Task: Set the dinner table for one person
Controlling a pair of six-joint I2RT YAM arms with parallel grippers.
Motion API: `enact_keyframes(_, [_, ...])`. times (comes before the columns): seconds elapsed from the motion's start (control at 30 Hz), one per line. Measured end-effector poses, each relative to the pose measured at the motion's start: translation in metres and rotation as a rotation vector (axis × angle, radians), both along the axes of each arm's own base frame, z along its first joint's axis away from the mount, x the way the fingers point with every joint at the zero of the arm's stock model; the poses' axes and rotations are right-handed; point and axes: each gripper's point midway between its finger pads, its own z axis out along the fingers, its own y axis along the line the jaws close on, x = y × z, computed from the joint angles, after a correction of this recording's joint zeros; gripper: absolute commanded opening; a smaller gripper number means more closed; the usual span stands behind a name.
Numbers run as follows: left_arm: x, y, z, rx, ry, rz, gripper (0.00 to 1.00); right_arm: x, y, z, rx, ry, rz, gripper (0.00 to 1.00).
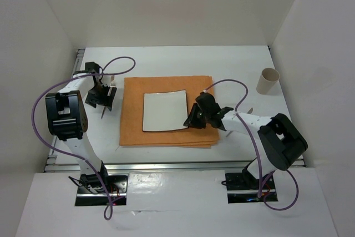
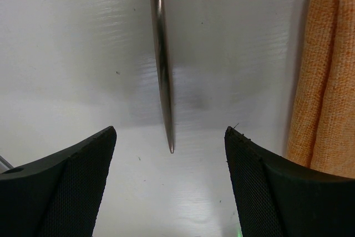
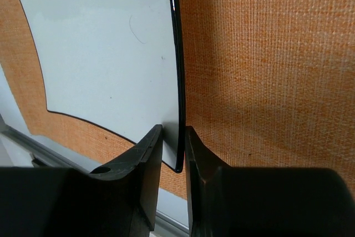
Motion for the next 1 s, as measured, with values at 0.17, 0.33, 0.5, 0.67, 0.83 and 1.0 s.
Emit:
enact_keyframes(0.17, [0.0,0.0,0.0,0.0,0.0,0.0,0.85,-0.007,0.002,-0.005,0.033,0.034,-0.01,0.16])
enact_keyframes(0.33, [0.0,0.0,0.0,0.0,0.0,0.0,0.85,-0.01,0.003,-0.007,0.047,0.053,-0.019,0.32])
enact_keyframes(0.5, [0.0,0.0,0.0,0.0,0.0,0.0,0.85,-0.011,0.001,-0.008,0.013,0.042,0.003,0.61])
enact_keyframes(0.67, [0.0,0.0,0.0,-0.002,0.001,0.0,0.85,-0.004,0.003,0.005,-0.017,0.02,0.03,0.87])
enact_keyframes(0.83, [0.01,0.0,-0.005,-0.01,0.003,-0.002,0.84,-0.008,-0.009,0.012,-0.061,0.023,0.004,0.93])
enact_keyframes(1.0, [0.034,0.0,-0.015,0.004,-0.004,-0.014,0.81,-0.004,-0.026,0.046,-0.107,-0.048,-0.043,0.93])
